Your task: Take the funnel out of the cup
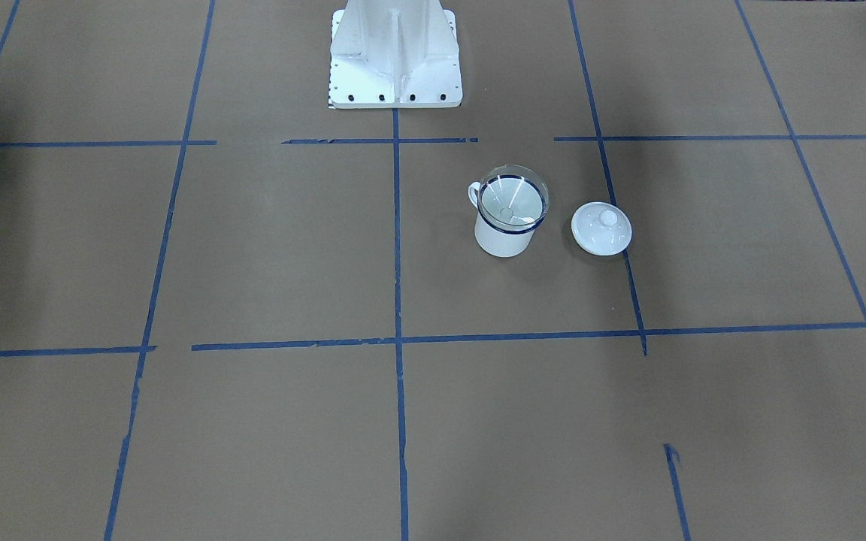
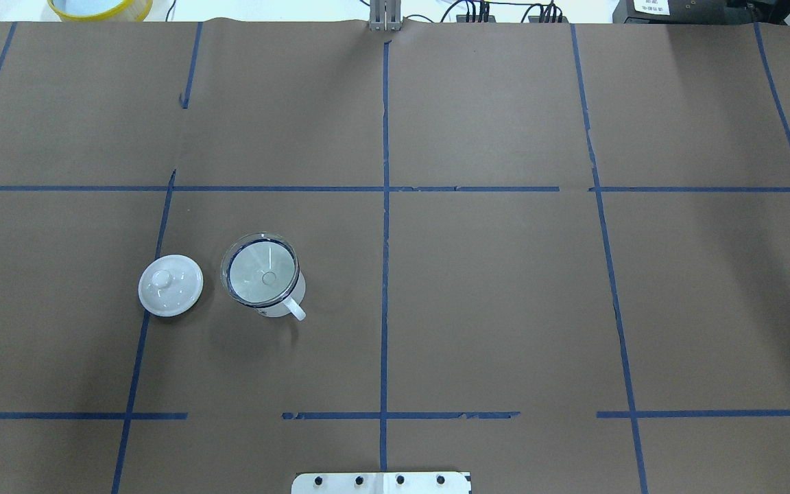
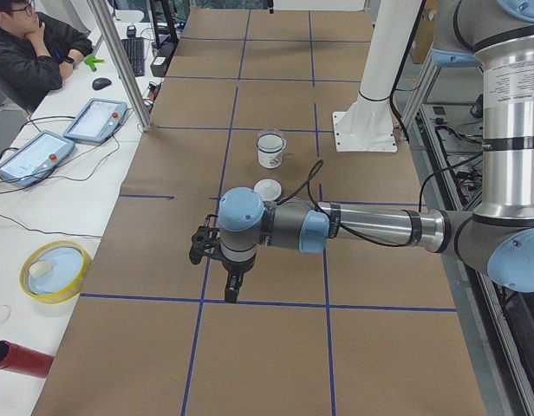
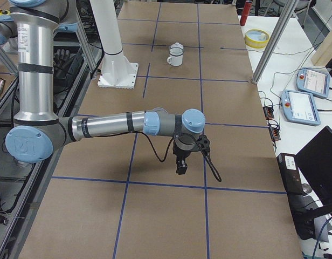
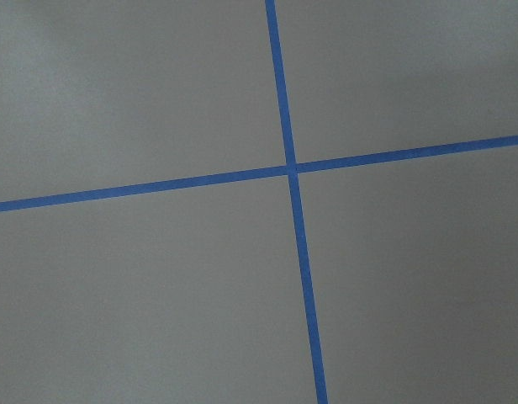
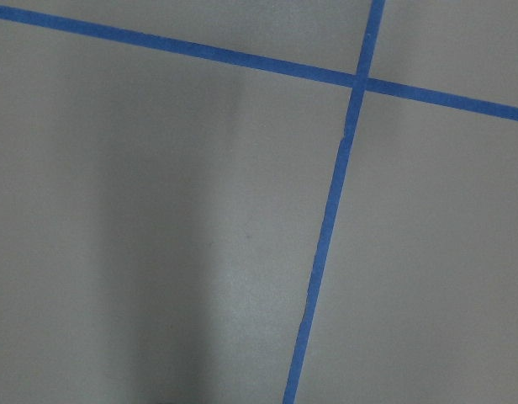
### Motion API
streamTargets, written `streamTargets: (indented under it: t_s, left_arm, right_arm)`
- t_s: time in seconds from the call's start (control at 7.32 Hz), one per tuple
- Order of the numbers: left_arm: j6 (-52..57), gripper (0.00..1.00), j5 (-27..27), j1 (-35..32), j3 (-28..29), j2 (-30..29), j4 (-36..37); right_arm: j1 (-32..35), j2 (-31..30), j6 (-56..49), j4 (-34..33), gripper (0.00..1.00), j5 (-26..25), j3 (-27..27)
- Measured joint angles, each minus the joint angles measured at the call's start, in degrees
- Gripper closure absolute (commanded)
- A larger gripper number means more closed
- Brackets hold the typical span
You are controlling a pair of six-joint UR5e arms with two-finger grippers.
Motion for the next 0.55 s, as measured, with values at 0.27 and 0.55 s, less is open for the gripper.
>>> streamTargets:
  t_s: [0.27, 0.55]
  left_arm:
    - [0.00, 0.00, 0.06, 0.00, -0.04, 0.08, 0.11]
    - [-0.18, 0.00, 0.05, 0.09, -1.18, -0.32, 0.02]
  right_arm:
    - [0.00, 0.00, 0.05, 0.00, 0.00, 0.00, 0.00]
    - [0.00, 0.00, 0.03, 0.00, 0.00, 0.00, 0.00]
